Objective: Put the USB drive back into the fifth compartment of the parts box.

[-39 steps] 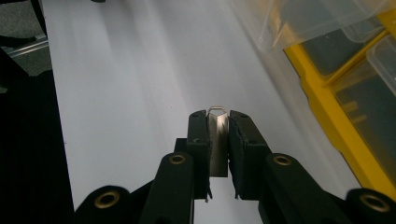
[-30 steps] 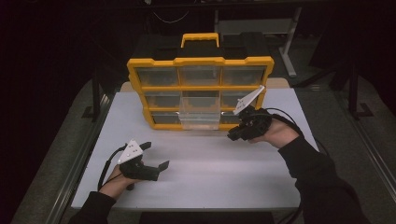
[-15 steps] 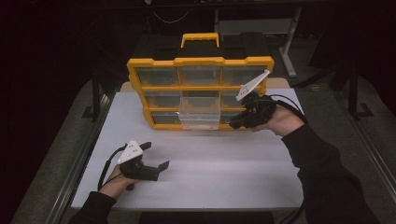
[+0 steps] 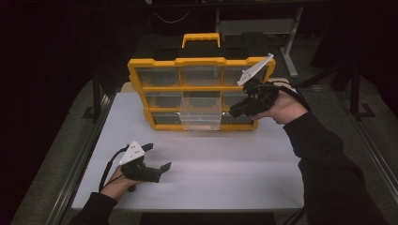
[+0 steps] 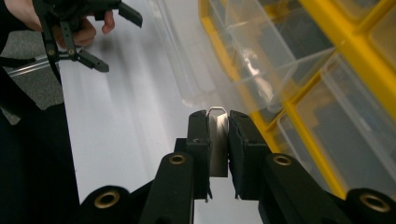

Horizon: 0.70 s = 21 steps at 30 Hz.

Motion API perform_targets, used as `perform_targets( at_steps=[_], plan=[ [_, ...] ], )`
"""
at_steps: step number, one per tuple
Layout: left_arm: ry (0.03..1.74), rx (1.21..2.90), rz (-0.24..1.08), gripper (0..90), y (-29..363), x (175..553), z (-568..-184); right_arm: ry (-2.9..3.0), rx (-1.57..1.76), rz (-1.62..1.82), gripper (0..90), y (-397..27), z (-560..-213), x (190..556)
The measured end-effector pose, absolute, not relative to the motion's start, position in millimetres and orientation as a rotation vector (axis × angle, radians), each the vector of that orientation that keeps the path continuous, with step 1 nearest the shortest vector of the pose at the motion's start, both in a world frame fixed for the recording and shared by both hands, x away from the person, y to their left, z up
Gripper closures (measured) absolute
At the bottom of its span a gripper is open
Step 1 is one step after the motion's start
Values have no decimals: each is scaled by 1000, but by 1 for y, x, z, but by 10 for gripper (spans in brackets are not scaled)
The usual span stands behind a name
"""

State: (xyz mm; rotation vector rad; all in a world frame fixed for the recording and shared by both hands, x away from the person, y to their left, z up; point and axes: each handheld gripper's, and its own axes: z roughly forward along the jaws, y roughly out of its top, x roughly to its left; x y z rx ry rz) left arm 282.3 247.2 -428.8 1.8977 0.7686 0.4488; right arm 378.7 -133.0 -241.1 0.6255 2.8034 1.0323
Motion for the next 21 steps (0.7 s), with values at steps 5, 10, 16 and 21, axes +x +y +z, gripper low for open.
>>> perform_targets(
  at_steps=[5, 10, 16, 21],
  plan=[
    [772, 1893, 446, 0, 247, 282, -429, 2792, 616, 1050, 780, -127, -231, 384],
    [769, 1898, 446, 0, 247, 282, -429, 2779, 602, 1066, 779, -121, -225, 389],
    [771, 1895, 444, 0, 248, 282, -429, 2773, 589, 1076, 779, -112, -221, 396],
    [769, 1896, 443, 0, 247, 282, -429, 2775, 586, 1083, 779, -102, -219, 401]
  ],
)
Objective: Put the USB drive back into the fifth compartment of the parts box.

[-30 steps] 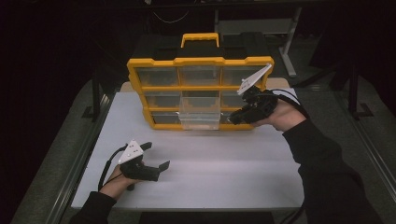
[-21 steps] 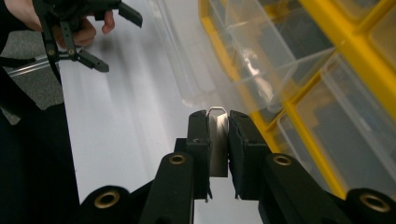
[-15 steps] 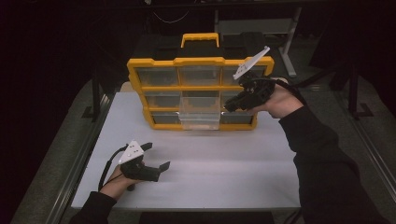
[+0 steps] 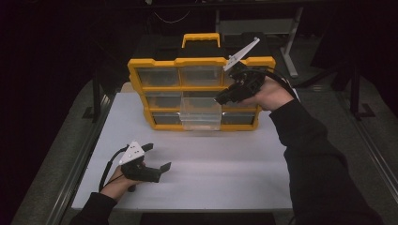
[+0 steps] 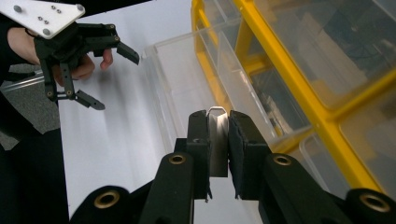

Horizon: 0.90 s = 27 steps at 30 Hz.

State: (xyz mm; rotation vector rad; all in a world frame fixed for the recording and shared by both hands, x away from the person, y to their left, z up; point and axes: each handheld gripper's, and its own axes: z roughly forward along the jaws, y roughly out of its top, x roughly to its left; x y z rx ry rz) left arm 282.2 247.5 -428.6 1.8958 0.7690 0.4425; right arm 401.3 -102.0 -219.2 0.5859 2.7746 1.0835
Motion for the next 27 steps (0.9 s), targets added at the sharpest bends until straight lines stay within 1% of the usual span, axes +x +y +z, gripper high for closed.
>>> perform_targets(
  at_steps=[8, 27],
  plan=[
    [767, 1896, 434, 0, 247, 282, -429, 2778, 568, 1083, 779, -85, -224, 410],
    [766, 1896, 427, 0, 248, 282, -430, 2870, 569, 934, 777, -49, -252, 425]
  ],
)
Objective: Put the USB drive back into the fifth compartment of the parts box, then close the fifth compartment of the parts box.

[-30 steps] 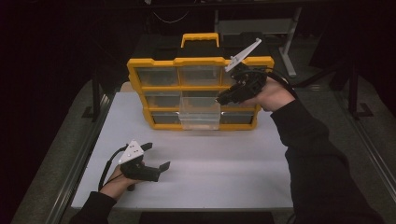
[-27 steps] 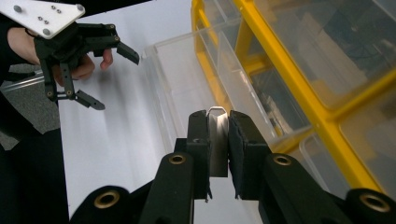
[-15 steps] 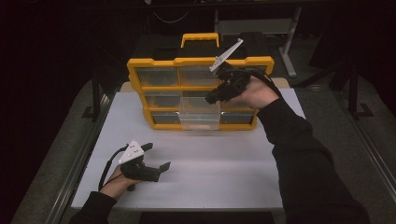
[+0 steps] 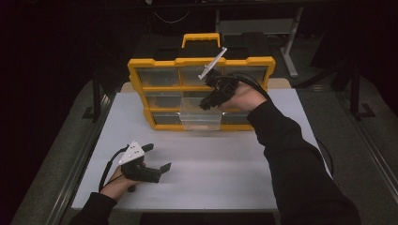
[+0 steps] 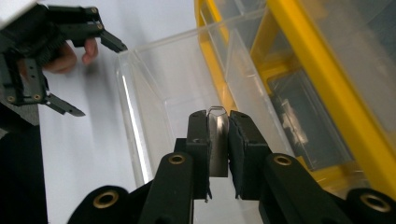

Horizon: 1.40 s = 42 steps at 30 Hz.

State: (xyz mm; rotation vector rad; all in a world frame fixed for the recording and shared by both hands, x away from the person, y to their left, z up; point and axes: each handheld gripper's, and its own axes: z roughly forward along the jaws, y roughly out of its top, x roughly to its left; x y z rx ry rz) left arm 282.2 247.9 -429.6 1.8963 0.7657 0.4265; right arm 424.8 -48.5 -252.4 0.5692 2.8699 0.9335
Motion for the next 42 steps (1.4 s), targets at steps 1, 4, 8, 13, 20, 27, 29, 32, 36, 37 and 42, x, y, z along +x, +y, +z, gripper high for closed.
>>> perform_targets(
  at_steps=[1, 4, 8, 13, 20, 27, 29, 32, 36, 37, 42],
  plan=[
    [766, 1897, 425, 0, 248, 282, -430, 2876, 564, 923, 776, -47, -254, 425],
    [764, 1901, 423, 0, 248, 282, -430, 2891, 558, 892, 775, -44, -258, 427],
    [765, 1902, 423, 0, 248, 282, -430, 2901, 566, 876, 769, -43, -260, 428],
    [763, 1903, 425, 0, 250, 282, -431, 2900, 588, 891, 737, -44, -260, 430],
    [766, 1898, 420, 0, 251, 283, -431, 2910, 584, 965, 885, -51, -250, 427],
    [764, 1905, 426, 0, 249, 284, -431, 2893, 549, 1022, 886, -56, -237, 411],
    [763, 1910, 427, 0, 249, 283, -432, 2893, 533, 1047, 886, -57, -235, 404],
    [771, 1904, 426, 0, 250, 283, -432, 2901, 487, 1064, 886, -55, -233, 395],
    [775, 1904, 435, 0, 251, 283, -432, 2911, 456, 1069, 886, -52, -236, 383],
    [774, 1905, 436, 0, 251, 282, -432, 2914, 449, 1072, 886, -51, -238, 381],
    [771, 1906, 438, 0, 251, 282, -431, 2928, 419, 1054, 886, -46, -248, 373]
  ],
)
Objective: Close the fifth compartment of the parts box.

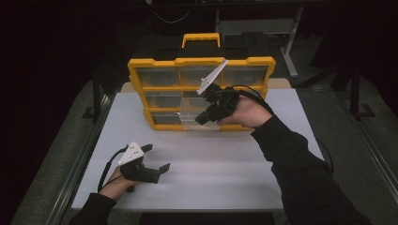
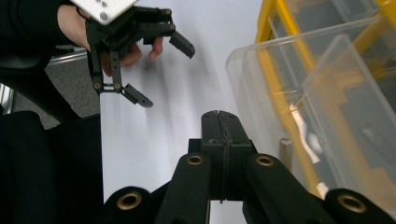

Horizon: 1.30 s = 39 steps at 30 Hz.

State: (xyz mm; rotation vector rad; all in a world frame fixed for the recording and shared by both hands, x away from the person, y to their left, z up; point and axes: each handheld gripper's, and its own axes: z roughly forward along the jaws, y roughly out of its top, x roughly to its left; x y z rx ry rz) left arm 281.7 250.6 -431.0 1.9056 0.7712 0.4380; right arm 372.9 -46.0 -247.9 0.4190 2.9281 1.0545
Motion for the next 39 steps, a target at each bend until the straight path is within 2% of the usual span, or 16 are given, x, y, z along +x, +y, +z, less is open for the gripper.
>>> perform_targets(
  at_steps=[15, 39],
  plan=[
    [765, 1912, 439, 0, 249, 282, -431, 2905, 449, 1021, 887, -50, -268, 373],
    [766, 1911, 438, 0, 248, 281, -431, 2859, 501, 1087, 889, -52, -267, 393]
  ],
)
